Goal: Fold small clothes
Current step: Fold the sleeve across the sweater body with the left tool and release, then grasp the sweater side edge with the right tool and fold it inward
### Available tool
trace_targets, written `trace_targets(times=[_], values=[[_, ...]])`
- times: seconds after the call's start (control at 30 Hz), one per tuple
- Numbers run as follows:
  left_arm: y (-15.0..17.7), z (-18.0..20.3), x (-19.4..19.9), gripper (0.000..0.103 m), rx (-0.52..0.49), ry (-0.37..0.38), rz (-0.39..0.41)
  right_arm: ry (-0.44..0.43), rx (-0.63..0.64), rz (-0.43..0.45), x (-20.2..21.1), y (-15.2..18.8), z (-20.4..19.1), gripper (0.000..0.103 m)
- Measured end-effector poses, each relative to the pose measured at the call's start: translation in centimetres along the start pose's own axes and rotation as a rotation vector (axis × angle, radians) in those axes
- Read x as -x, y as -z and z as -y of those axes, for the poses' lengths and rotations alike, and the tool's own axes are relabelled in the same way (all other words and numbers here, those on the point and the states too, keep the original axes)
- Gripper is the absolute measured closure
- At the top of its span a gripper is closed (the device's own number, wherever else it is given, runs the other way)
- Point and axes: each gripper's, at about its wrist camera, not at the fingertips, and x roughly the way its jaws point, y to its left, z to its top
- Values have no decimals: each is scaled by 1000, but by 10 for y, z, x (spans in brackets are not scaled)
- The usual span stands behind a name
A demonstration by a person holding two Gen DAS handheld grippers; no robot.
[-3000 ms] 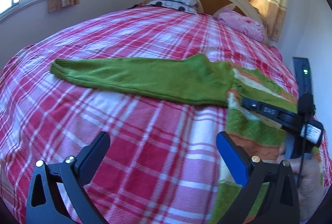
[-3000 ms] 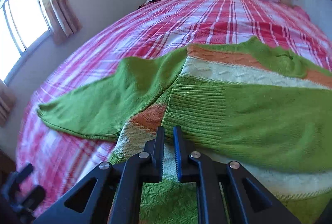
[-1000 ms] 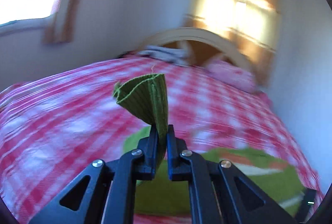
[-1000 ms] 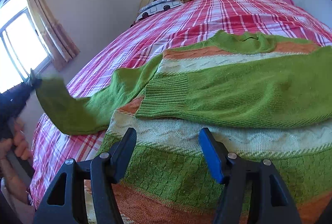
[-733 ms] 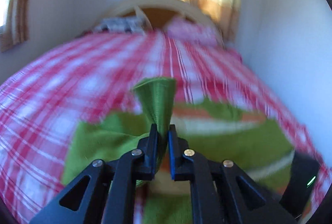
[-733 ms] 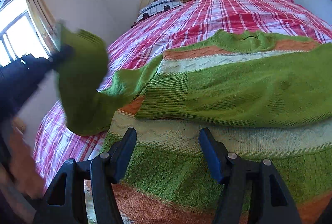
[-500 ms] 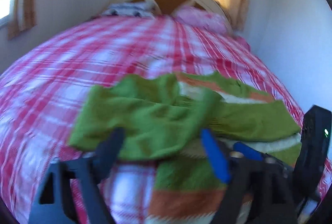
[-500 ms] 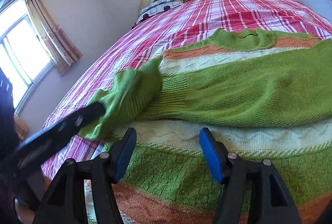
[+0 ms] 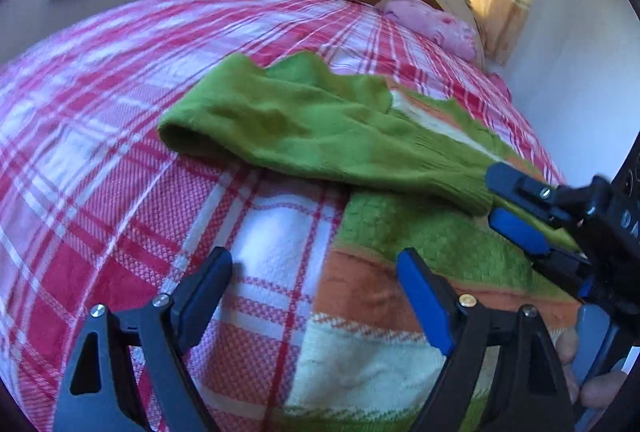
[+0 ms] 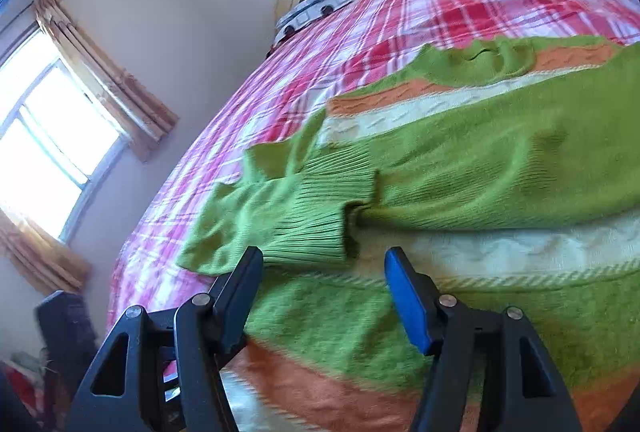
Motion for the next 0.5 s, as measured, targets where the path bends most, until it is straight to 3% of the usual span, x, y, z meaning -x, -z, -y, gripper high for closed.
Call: trace_targets(times=[0.17,0.2,0.23,0.27,0.3,0.37,0.5], values=[[3,-9,4,16,54,29,21,55,-5,-58,-25,-6,-10,39],[4,-10,4,16,56,31,21,91,35,-45,-28,-6,-16,47],[4,-9,4,16,56,30,21,121,60,-47,-31,-6,-20,72],[4,-8,4,16,55,28,22,149,83,-66,-35,-5,-23,87],[3,-8,3,16,52,24,21,162,95,-92,-39,-3,-26,93],[3,-7,3,16,48,19,20,200,148,-87,-35,0,-35,93],[2,-7,1,15,46,17,17,264,398,10,-12,-8,-79,93]])
